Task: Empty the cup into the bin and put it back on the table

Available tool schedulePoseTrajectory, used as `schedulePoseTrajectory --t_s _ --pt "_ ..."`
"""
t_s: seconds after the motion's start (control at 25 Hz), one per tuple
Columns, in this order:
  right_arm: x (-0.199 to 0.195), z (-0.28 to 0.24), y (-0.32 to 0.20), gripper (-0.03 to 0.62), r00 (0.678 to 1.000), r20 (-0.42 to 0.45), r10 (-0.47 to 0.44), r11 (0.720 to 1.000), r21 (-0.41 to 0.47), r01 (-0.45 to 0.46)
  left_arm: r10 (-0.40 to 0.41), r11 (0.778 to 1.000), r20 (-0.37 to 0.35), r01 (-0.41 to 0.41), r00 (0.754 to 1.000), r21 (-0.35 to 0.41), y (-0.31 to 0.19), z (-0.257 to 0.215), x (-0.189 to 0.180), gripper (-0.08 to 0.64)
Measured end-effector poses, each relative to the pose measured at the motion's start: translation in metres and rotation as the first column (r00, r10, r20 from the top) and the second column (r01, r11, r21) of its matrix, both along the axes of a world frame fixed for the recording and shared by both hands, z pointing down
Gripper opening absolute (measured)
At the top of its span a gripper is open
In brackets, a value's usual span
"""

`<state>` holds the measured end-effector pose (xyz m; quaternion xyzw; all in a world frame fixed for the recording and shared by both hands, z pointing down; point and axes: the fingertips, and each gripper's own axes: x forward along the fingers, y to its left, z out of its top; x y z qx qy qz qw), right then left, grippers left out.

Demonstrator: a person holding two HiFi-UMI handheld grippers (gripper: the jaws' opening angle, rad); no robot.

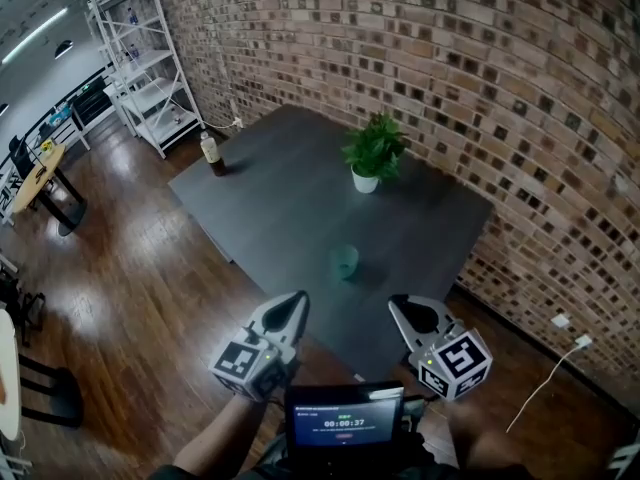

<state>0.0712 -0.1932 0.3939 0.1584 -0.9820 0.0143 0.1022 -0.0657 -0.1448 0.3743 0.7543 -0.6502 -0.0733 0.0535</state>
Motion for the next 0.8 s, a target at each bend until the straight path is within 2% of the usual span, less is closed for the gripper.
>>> schedulePoseTrajectory --t_s 0.28,0.8 --pt "-0.003 0.0 -0.002 0.0 1.0 -0.006 0.014 1.0 0.001 -0.014 0.013 1.0 0.016 -0.013 1.0 -0.004 -0.001 0.002 -0.001 0.002" --pt "-0.011 -0.004 -0.006 0.0 1.0 -0.016 0.01 1.0 0.014 -0.01 0.028 1.0 0.004 -0.028 1.0 0.009 -0.008 0.0 -0.003 0.002"
